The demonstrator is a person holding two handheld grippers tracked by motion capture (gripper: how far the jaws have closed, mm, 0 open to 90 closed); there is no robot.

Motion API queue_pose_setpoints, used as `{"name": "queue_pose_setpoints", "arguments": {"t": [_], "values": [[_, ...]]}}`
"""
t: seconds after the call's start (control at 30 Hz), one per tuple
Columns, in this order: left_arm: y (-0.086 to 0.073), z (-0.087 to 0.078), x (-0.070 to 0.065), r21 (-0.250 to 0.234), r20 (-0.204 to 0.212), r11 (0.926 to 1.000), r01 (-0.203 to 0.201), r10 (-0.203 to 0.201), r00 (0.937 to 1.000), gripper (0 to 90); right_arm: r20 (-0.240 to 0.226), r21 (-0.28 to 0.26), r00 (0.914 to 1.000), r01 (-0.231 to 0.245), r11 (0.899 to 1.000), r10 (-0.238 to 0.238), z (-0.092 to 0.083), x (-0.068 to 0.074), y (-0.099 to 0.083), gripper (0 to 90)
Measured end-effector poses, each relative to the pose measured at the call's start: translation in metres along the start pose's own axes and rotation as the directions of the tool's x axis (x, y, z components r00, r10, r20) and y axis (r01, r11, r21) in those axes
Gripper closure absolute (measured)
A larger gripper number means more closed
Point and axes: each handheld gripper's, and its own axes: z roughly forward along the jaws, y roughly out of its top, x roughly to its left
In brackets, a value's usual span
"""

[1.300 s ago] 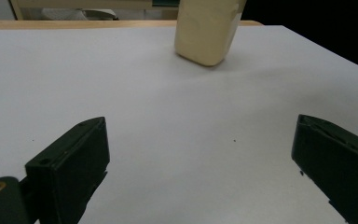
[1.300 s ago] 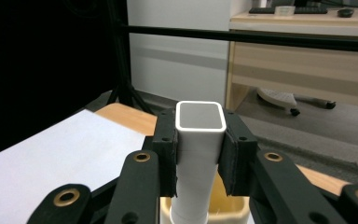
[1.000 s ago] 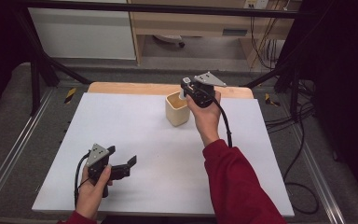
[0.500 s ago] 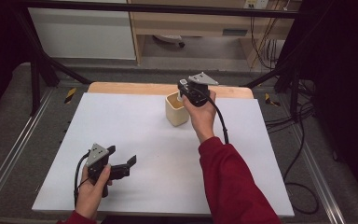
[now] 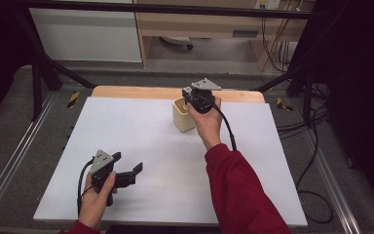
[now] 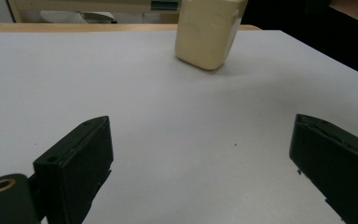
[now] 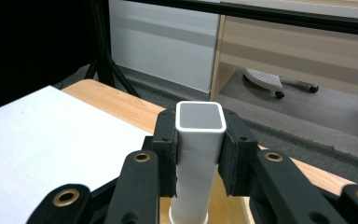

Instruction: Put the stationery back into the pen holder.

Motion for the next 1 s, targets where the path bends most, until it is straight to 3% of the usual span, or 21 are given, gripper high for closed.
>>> {"name": "queue_pose_setpoints", "arguments": {"t": [0.17,0.37,0.5,0.67,0.83,1.0], "values": [[0.0,0.0,0.0,0.001,-0.001,1.0,0.0,0.0,1.0,6.0,-0.016,0.025,0.9998,0.008,1.0,-0.007,0.001,0.002,-0.003,68.8],[0.0,-0.001,0.002,-0.007,-0.004,1.0,0.005,-0.005,1.0,6.0,-0.019,-0.019,0.9995,-0.024,1.0,0.024,-0.016,0.002,0.006,52.7],[0.001,-0.003,0.006,-0.015,-0.017,0.9999,0.008,-0.009,0.9998,6.0,-0.036,-0.048,0.9981,-0.051,0.998,0.049,-0.038,0.001,0.008,41.7],[0.003,-0.008,0.012,-0.02,-0.037,0.9998,0.007,-0.008,0.9993,5.7,-0.058,-0.037,0.996,-0.07,0.997,0.068,-0.069,-0.002,-0.003,26.9],[0.003,-0.012,0.016,-0.02,-0.042,0.9997,0.014,-0.015,0.999,5.3,-0.046,-0.021,0.9971,-0.061,0.998,0.06,-0.103,-0.006,-0.025,13.8],[0.001,-0.018,0.018,-0.01,-0.041,0.9999,0.004,-0.004,0.9991,5.3,-0.03,0.005,0.9978,-0.059,0.998,0.059,-0.139,-0.012,-0.056,8.0]]}}
